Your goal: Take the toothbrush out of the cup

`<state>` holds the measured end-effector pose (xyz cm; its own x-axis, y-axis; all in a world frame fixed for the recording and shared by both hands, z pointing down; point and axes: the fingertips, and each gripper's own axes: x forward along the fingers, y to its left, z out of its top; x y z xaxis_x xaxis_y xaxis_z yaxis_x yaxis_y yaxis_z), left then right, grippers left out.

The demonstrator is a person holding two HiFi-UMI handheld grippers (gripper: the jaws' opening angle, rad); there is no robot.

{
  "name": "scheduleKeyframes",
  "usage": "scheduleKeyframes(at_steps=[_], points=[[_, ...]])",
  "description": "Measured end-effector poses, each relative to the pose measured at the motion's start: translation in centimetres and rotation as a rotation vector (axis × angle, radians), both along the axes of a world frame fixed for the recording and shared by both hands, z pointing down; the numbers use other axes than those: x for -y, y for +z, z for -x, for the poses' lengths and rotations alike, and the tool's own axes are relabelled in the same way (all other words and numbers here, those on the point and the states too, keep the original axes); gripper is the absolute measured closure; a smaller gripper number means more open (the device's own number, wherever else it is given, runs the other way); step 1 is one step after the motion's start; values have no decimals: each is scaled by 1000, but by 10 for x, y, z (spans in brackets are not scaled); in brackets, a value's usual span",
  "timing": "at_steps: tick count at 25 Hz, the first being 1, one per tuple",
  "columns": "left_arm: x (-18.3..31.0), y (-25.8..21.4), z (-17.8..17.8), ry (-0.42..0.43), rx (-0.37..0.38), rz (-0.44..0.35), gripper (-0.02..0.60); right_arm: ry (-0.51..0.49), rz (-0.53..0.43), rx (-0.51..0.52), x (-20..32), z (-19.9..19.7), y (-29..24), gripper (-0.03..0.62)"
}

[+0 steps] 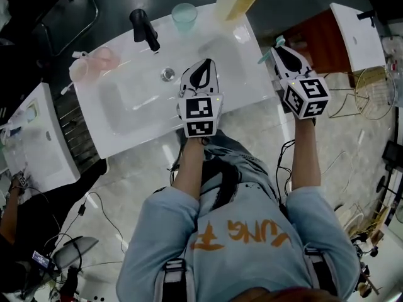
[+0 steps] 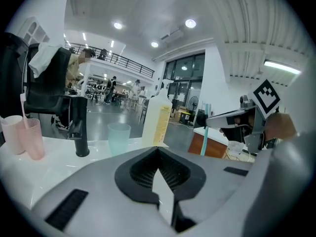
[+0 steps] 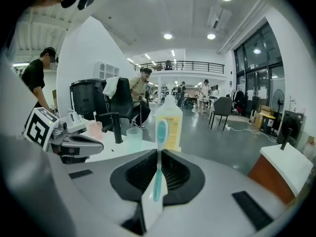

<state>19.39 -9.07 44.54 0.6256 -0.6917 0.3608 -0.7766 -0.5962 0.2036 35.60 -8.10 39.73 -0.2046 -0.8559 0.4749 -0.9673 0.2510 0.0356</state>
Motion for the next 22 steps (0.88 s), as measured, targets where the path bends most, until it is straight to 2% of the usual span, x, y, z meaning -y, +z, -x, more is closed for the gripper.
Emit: scheduleKeyframes(at_steps=[10, 22], points=[[-1, 20, -2, -29, 29, 38, 574, -31, 216, -9, -2, -5, 60, 546], [18, 52, 8, -45, 62, 100, 574, 40, 339, 84, 31, -18, 119, 546]])
